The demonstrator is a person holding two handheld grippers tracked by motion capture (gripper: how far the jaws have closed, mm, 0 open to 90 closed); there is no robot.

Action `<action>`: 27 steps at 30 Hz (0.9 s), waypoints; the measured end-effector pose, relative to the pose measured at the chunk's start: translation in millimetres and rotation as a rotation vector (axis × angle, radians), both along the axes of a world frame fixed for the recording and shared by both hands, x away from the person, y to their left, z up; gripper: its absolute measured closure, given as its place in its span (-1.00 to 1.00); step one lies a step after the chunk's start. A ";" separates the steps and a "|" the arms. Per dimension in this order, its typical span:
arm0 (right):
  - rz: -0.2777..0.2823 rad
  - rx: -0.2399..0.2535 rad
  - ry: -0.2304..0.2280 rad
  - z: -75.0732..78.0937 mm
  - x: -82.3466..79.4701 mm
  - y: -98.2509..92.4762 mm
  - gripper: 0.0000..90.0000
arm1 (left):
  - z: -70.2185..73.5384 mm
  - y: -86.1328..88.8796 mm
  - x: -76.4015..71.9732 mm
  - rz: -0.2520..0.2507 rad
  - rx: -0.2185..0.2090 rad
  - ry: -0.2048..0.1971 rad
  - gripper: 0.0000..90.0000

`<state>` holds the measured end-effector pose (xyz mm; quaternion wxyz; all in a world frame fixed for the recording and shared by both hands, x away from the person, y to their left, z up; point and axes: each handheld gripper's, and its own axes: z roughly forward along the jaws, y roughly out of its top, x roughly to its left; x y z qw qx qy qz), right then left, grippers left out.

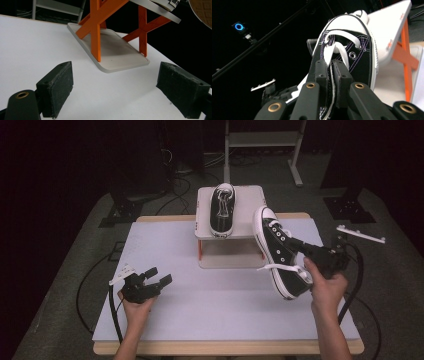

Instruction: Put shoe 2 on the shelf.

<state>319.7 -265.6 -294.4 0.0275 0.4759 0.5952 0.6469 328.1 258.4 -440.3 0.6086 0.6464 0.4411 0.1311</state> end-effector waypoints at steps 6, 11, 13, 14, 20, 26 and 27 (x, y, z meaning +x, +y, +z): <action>0.003 -0.008 0.029 15.2 37.2 19.2 0.85 | -0.8 2.3 2.5 0.000 0.000 0.006 -0.71; -0.029 -0.019 0.061 20.7 69.9 33.6 0.85 | -0.8 2.0 2.6 0.000 -0.005 0.004 -0.71; -0.048 -0.028 0.074 21.7 82.5 38.7 0.85 | -0.9 2.0 2.6 0.003 -0.012 0.003 -0.71; -0.059 -0.030 0.081 22.2 88.6 41.1 0.85 | -0.9 2.4 2.5 0.002 -0.014 0.003 -0.71; -0.138 -0.054 0.137 25.1 124.8 53.6 0.85 | -0.2 4.4 2.3 0.000 -0.024 -0.002 -0.71; -0.232 -0.070 0.203 22.8 154.8 64.6 0.85 | -0.5 3.4 2.8 -0.013 -0.015 -0.002 -0.71; -0.252 -0.090 0.205 22.1 159.1 66.8 0.85 | -0.1 2.7 2.7 -0.013 -0.014 -0.004 -0.71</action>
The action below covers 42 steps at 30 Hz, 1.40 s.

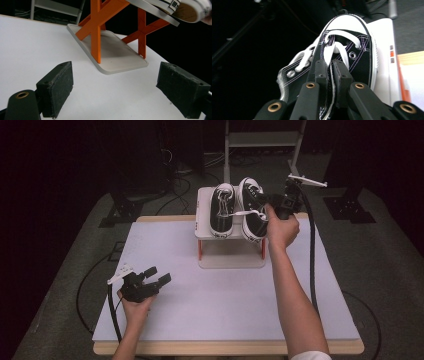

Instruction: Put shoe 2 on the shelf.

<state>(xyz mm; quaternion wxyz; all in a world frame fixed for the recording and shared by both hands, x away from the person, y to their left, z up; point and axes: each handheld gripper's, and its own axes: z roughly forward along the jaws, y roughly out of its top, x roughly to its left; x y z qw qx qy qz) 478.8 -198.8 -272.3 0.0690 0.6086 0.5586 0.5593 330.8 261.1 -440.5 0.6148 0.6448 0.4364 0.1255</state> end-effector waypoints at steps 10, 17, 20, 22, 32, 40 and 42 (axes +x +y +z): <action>-0.070 -0.106 0.048 1.3 19.2 24.1 0.82 | -0.8 -2.2 -0.3 -0.010 0.008 0.000 -0.71; -0.033 -0.086 0.021 2.5 18.5 18.5 0.68 | -1.1 -3.2 -2.2 -0.014 0.015 -0.002 -0.71; 0.015 0.069 0.000 1.9 15.0 7.1 0.60 | -0.8 -3.6 -3.0 -0.014 0.019 -0.004 -0.71; 0.028 0.060 -0.003 2.8 12.4 1.9 0.53 | -0.6 -3.6 -3.3 -0.015 0.020 -0.006 -0.71; 0.078 0.092 -0.058 -5.4 -6.9 -28.5 0.34 | -1.7 -6.1 -3.0 -0.020 0.028 -0.004 -0.71; 0.088 0.083 -0.082 -14.2 -21.7 -47.4 0.28 | -1.8 -6.1 -3.2 -0.021 0.029 -0.005 -0.71; 0.093 0.079 -0.082 -17.2 -25.9 -52.4 0.27 | -1.6 -6.4 -3.5 -0.022 0.033 -0.009 -0.71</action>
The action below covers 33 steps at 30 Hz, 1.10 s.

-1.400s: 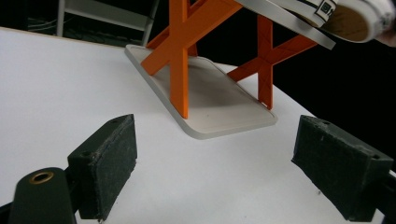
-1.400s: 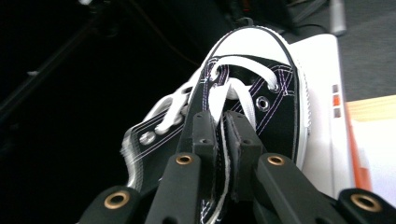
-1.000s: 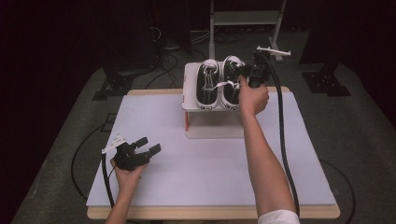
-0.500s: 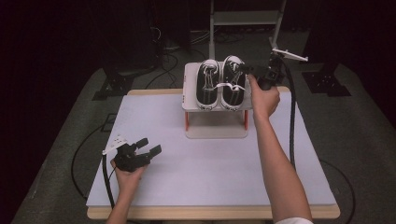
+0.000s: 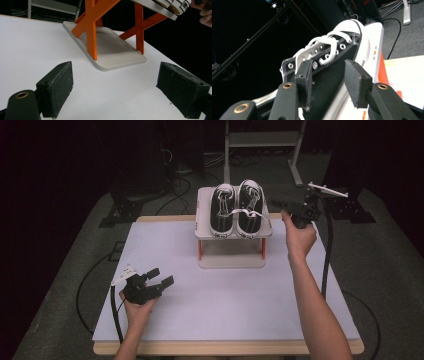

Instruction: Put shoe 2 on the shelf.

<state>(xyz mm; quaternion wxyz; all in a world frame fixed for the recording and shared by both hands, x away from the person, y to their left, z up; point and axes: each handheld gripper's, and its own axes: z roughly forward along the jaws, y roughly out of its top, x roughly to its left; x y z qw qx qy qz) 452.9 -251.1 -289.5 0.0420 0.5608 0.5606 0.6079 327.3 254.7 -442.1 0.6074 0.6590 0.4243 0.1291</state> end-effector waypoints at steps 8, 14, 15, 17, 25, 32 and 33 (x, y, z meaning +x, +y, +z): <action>0.029 0.007 -0.036 -14.5 -23.2 -18.2 0.19 | -1.2 -1.8 0.8 -0.005 0.007 0.007 -0.71; 0.058 -0.049 -0.061 -14.4 -33.9 -11.8 0.18 | -0.1 -2.6 -1.0 -0.003 0.004 0.001 -0.71; 0.062 -0.047 -0.067 -15.0 -36.0 -12.7 0.17 | -0.1 -2.3 -1.1 -0.003 0.004 0.000 -0.71; 0.066 -0.052 -0.069 -17.7 -40.4 -16.0 0.16 | -0.3 -1.9 -1.0 -0.003 0.004 0.000 -0.71; 0.061 -0.051 -0.051 -49.1 -65.8 -43.9 0.07 | -0.3 -2.6 -1.3 -0.003 0.007 0.003 -0.71; 0.034 -0.045 -0.020 -86.9 -91.3 -73.0 0.02 | -0.5 -4.7 -1.4 -0.008 0.016 0.001 -0.71; 0.030 -0.041 -0.021 -92.2 -95.0 -76.5 0.00 | -0.5 -4.8 -1.4 -0.009 0.017 0.001 -0.71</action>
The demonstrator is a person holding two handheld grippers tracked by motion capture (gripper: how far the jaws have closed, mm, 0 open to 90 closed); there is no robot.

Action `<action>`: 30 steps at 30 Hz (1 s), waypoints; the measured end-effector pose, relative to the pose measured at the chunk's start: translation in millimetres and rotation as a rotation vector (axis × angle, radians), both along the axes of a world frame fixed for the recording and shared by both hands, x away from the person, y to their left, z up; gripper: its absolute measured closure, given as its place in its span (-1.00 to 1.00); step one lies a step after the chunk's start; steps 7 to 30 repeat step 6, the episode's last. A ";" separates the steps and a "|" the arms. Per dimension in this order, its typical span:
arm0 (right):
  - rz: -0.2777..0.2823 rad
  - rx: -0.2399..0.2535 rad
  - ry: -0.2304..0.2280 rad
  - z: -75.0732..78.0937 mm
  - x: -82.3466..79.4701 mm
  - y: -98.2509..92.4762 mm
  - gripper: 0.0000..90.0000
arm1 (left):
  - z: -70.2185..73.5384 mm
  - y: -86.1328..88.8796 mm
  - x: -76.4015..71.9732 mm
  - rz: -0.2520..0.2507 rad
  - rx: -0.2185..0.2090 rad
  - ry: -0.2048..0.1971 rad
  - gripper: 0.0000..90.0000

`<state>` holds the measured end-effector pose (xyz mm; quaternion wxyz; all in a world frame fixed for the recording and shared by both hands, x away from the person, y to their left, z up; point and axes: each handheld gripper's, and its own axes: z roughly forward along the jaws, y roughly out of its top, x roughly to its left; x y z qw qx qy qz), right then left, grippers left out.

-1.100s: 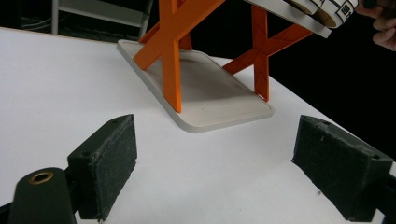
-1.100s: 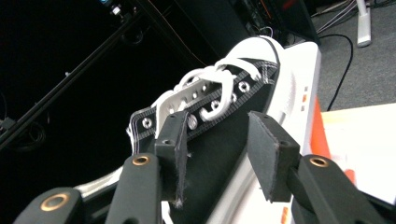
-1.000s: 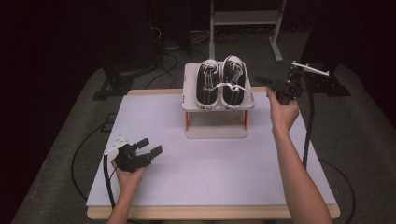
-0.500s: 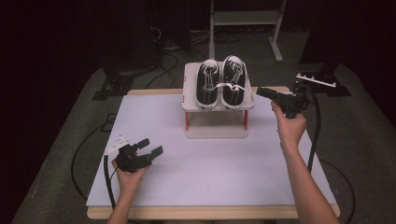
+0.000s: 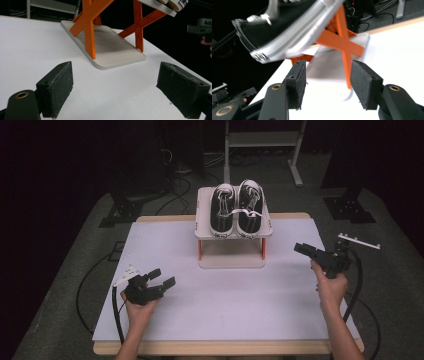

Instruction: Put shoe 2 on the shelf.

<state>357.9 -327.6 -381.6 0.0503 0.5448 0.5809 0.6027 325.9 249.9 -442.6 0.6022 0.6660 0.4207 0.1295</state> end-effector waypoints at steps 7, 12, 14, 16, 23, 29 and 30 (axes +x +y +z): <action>-0.021 -0.034 -0.048 -23.8 -23.6 -11.1 -0.14 | 0.0 -0.4 -0.2 -0.002 0.003 -0.005 -0.71; -0.021 -0.034 -0.048 -23.8 -23.6 -11.1 -0.14 | 0.0 -0.4 -0.2 -0.002 0.003 -0.005 -0.71; -0.021 -0.034 -0.048 -23.8 -23.6 -11.1 -0.14 | 0.0 -0.4 -0.2 -0.002 0.003 -0.005 -0.71; -0.021 -0.034 -0.048 -23.8 -23.6 -11.1 -0.14 | 0.0 -0.4 -0.2 -0.002 0.003 -0.005 -0.71; -0.021 -0.034 -0.048 -23.8 -23.6 -11.1 -0.14 | 0.0 -0.4 -0.2 -0.002 0.003 -0.005 -0.71; -0.021 -0.034 -0.048 -23.8 -23.6 -11.1 -0.14 | 0.0 -0.4 -0.2 -0.002 0.003 -0.005 -0.71; -0.021 -0.034 -0.048 -23.8 -23.6 -11.1 -0.14 | 0.0 -0.4 -0.2 -0.002 0.003 -0.005 -0.71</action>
